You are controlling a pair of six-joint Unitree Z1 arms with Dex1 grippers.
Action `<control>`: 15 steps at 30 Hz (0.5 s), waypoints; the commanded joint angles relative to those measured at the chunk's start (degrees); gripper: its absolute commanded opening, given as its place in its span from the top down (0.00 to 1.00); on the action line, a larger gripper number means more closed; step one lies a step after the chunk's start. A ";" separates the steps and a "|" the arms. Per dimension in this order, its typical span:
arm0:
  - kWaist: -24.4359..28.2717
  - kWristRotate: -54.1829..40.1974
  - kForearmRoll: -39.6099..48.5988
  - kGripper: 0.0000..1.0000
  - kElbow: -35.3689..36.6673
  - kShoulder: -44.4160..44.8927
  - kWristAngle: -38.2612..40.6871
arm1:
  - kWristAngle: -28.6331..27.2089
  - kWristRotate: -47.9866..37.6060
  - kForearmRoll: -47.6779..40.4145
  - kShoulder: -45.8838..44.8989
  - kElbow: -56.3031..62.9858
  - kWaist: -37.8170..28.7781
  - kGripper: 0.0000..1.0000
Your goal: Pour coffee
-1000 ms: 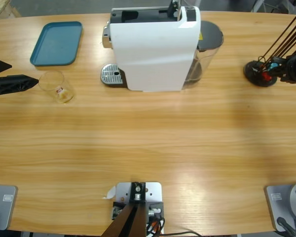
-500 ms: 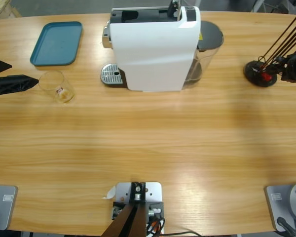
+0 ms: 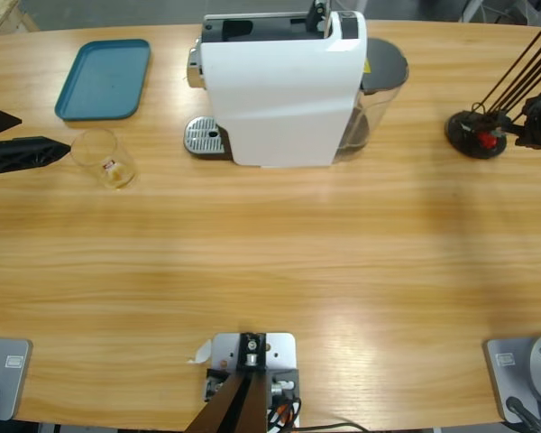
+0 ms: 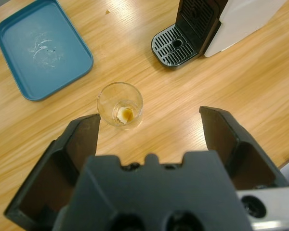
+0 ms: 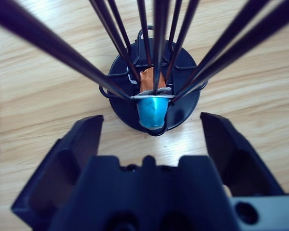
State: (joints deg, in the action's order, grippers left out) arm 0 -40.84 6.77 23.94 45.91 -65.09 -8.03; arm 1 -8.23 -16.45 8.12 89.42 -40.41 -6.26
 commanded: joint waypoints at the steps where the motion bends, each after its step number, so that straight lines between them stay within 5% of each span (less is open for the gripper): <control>1: -0.64 -0.16 0.58 0.10 -2.32 -0.06 -0.32 | -0.39 0.51 -0.45 1.02 0.15 0.55 0.64; 9: -0.64 -0.14 0.65 0.10 -2.32 0.22 -0.32 | -0.47 0.37 -0.60 1.02 0.49 0.55 0.95; 15: -0.80 -0.11 0.67 0.10 -2.39 0.38 -0.32 | -0.47 0.19 -0.74 1.11 0.77 0.55 1.00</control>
State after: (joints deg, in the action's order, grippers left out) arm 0 -40.91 6.77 23.97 45.91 -65.06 -8.03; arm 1 -8.28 -16.45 8.03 89.42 -40.41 -6.15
